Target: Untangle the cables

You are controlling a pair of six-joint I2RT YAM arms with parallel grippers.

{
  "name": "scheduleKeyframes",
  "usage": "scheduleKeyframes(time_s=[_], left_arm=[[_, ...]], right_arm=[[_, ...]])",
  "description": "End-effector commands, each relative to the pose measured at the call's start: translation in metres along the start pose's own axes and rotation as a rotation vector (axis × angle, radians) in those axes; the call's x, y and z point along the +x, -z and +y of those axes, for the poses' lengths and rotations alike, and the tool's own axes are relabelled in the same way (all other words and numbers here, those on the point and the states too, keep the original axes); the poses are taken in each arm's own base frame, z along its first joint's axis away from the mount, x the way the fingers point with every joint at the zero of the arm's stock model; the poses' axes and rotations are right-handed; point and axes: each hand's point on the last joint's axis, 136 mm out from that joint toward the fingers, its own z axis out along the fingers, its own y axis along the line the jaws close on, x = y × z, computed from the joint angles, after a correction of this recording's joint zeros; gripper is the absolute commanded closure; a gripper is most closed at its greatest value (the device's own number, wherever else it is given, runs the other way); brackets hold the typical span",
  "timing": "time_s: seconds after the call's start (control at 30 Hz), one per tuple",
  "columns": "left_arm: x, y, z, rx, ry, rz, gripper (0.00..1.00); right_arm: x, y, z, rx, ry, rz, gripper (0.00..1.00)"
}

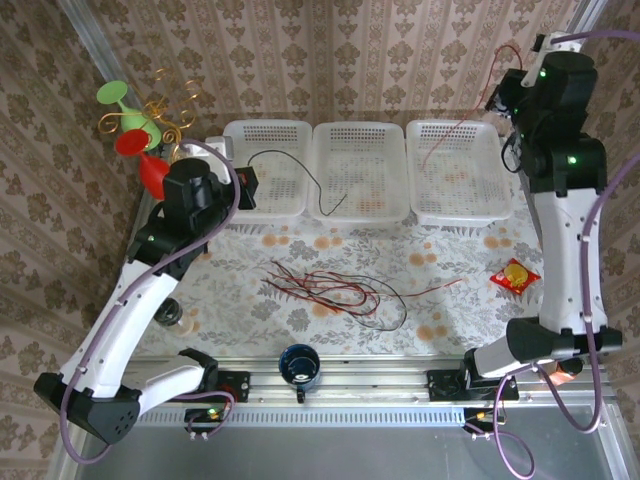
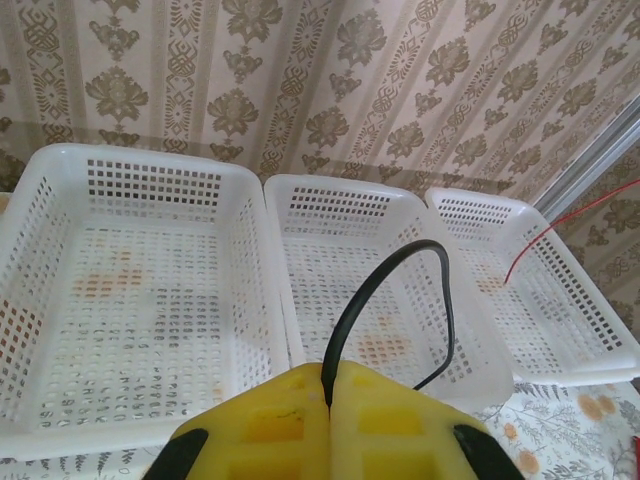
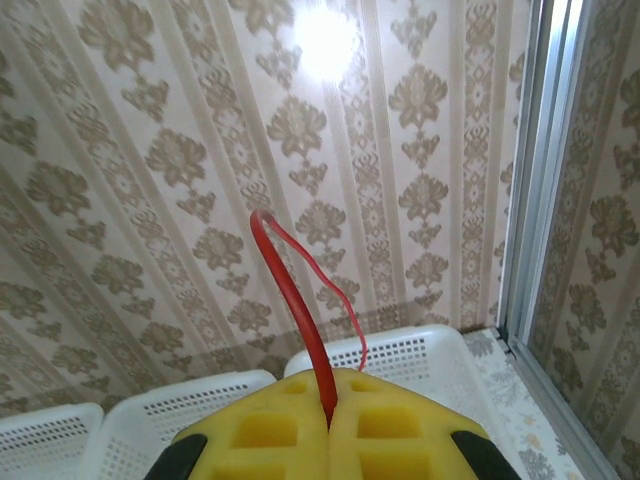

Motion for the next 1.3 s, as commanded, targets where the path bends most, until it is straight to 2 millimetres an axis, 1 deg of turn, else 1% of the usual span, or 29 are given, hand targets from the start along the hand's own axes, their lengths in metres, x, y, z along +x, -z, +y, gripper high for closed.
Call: scheduleKeyframes(time_s=[0.0, 0.07, 0.13, 0.23, 0.33, 0.47, 0.53, 0.63, 0.7, 0.77, 0.83, 0.97, 1.0, 1.07, 1.1, 1.13, 1.23, 1.27], left_arm=[[-0.002, 0.001, -0.003, 0.009, 0.017, -0.027, 1.00], [0.002, 0.000, -0.005, 0.013, 0.021, -0.021, 1.00], [0.006, -0.002, -0.006, 0.019, 0.025, -0.013, 1.00], [0.010, -0.003, -0.009, 0.025, 0.025, -0.004, 1.00], [0.014, -0.005, -0.012, 0.032, 0.024, 0.008, 1.00], [0.018, -0.007, -0.016, 0.039, 0.025, 0.020, 1.00], [0.020, -0.009, -0.018, 0.041, 0.027, 0.023, 1.00], [0.025, -0.011, -0.021, 0.045, 0.028, 0.034, 1.00], [0.028, -0.013, -0.022, 0.046, 0.028, 0.042, 1.00], [0.032, -0.015, -0.024, 0.049, 0.028, 0.051, 1.00], [0.034, -0.017, -0.026, 0.054, 0.024, 0.059, 1.00], [0.037, -0.021, -0.030, 0.061, 0.024, 0.070, 1.00], [0.038, -0.022, -0.031, 0.064, 0.023, 0.072, 1.00], [0.041, -0.024, -0.033, 0.067, 0.023, 0.082, 1.00], [0.042, -0.025, -0.034, 0.067, 0.021, 0.085, 1.00], [0.042, -0.027, -0.035, 0.068, 0.022, 0.087, 1.00], [0.045, -0.033, -0.037, 0.071, 0.021, 0.099, 1.00], [0.044, -0.035, -0.038, 0.073, 0.021, 0.101, 1.00]], right_arm=[[0.033, -0.029, -0.009, 0.071, 0.013, 0.071, 1.00], [0.068, -0.048, -0.014, 0.103, 0.012, 0.141, 1.00], [0.111, -0.068, -0.024, 0.151, 0.016, 0.229, 1.00], [0.175, -0.093, -0.037, 0.224, 0.023, 0.375, 1.00], [0.231, -0.114, -0.043, 0.259, 0.018, 0.499, 1.00], [0.290, -0.137, -0.047, 0.284, 0.039, 0.661, 1.00], [0.320, -0.145, -0.043, 0.254, 0.054, 0.767, 1.00], [0.355, -0.154, -0.045, 0.258, 0.061, 0.903, 1.00], [0.375, -0.157, -0.048, 0.273, 0.070, 0.972, 1.00], [0.392, -0.161, -0.051, 0.283, 0.078, 1.020, 1.00], [0.404, -0.165, -0.053, 0.290, 0.087, 1.049, 1.00], [0.419, -0.168, -0.052, 0.288, 0.087, 1.096, 1.00], [0.421, -0.168, -0.051, 0.282, 0.084, 1.110, 0.98], [0.411, -0.167, -0.049, 0.278, 0.080, 1.099, 0.91], [0.402, -0.167, -0.047, 0.267, 0.075, 1.072, 0.84], [0.392, -0.166, -0.044, 0.254, 0.068, 1.041, 0.73], [0.363, -0.161, -0.038, 0.229, 0.053, 0.981, 0.51], [0.354, -0.159, -0.037, 0.224, 0.052, 0.968, 0.46]])
